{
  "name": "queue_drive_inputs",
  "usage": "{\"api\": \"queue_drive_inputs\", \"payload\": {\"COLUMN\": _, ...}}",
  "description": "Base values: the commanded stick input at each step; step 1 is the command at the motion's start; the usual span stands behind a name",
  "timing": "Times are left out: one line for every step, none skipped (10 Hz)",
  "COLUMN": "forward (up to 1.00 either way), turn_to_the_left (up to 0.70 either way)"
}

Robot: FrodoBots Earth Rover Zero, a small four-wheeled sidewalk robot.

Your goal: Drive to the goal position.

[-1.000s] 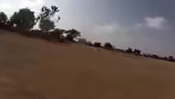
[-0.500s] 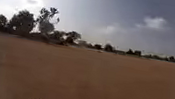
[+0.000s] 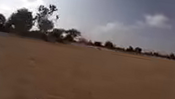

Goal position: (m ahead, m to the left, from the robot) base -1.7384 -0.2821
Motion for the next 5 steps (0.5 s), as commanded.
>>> {"api": "queue_drive_inputs", "payload": {"forward": 1.0, "turn_to_the_left": 0.0}}
{"api": "queue_drive_inputs", "payload": {"forward": 1.0, "turn_to_the_left": 0.0}}
{"api": "queue_drive_inputs", "payload": {"forward": 1.0, "turn_to_the_left": 0.0}}
{"api": "queue_drive_inputs", "payload": {"forward": 1.0, "turn_to_the_left": 0.0}}
{"api": "queue_drive_inputs", "payload": {"forward": 1.0, "turn_to_the_left": 0.0}}
